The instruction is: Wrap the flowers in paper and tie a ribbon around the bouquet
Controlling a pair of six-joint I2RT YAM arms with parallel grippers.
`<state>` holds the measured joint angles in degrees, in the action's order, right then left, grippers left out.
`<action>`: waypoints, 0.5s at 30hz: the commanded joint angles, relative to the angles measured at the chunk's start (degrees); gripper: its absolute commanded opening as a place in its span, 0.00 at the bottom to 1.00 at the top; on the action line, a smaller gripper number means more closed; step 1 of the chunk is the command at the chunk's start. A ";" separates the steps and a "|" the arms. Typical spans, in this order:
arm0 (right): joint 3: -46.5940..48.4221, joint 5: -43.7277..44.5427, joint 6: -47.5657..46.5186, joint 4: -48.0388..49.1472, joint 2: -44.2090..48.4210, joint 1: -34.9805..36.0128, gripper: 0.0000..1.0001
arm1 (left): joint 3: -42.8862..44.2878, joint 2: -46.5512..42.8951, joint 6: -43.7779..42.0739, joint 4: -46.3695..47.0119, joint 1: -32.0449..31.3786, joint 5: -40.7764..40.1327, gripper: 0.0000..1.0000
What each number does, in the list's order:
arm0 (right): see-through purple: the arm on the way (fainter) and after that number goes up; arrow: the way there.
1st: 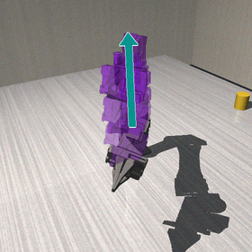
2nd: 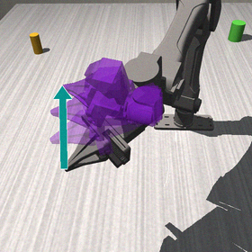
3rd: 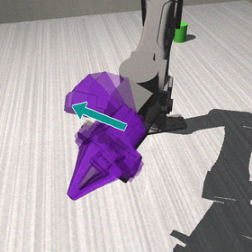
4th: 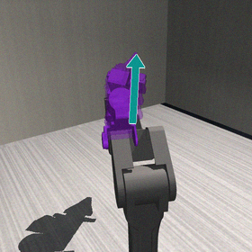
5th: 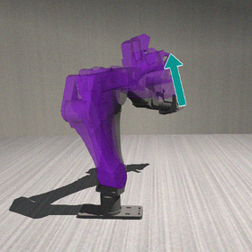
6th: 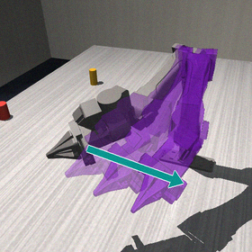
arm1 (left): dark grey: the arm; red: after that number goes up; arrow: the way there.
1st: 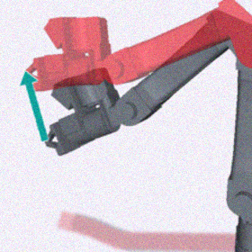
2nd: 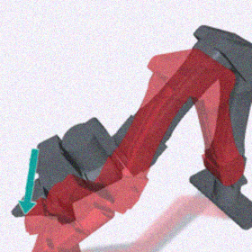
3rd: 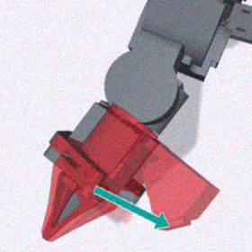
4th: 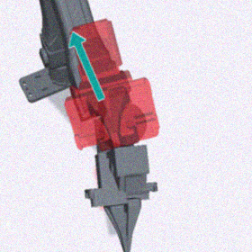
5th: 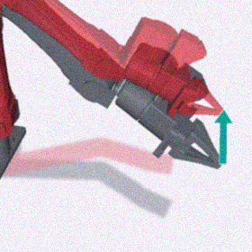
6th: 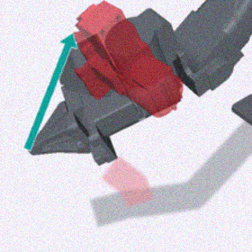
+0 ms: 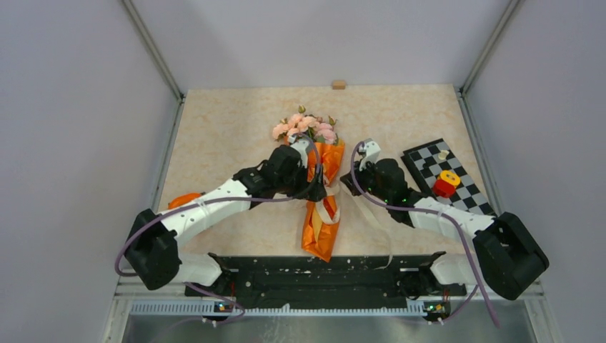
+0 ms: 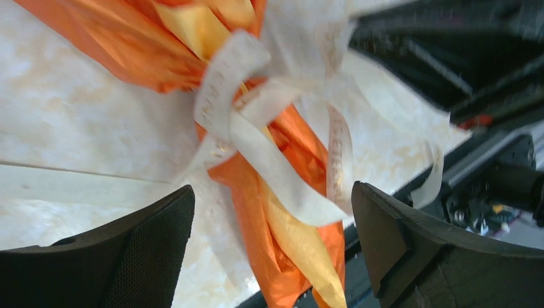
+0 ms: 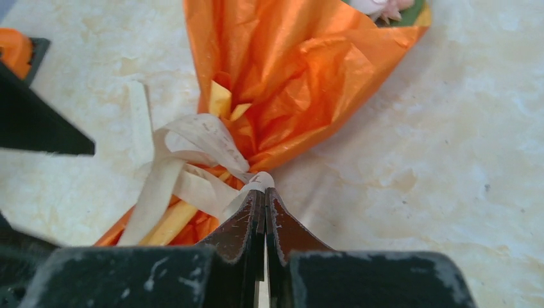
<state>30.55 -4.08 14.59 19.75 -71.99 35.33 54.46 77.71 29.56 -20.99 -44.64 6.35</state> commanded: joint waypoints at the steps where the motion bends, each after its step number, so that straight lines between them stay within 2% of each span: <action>1: 0.78 -7.40 -0.66 7.92 0.95 -0.31 0.00 | 4.63 0.00 0.83 -1.11 3.01 -7.45 0.94; 6: 0.43 -11.20 0.66 12.92 -1.35 -0.22 0.00 | 7.39 6.33 -0.03 0.32 7.02 -2.13 0.81; 15: 1.84 -10.59 1.29 14.71 -6.10 1.36 0.00 | 8.34 12.82 -2.14 4.48 9.29 6.90 0.69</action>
<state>30.46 -14.04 15.27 29.78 -76.88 35.68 60.75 89.93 28.69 -20.34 -35.88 8.34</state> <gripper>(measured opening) 0.009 0.724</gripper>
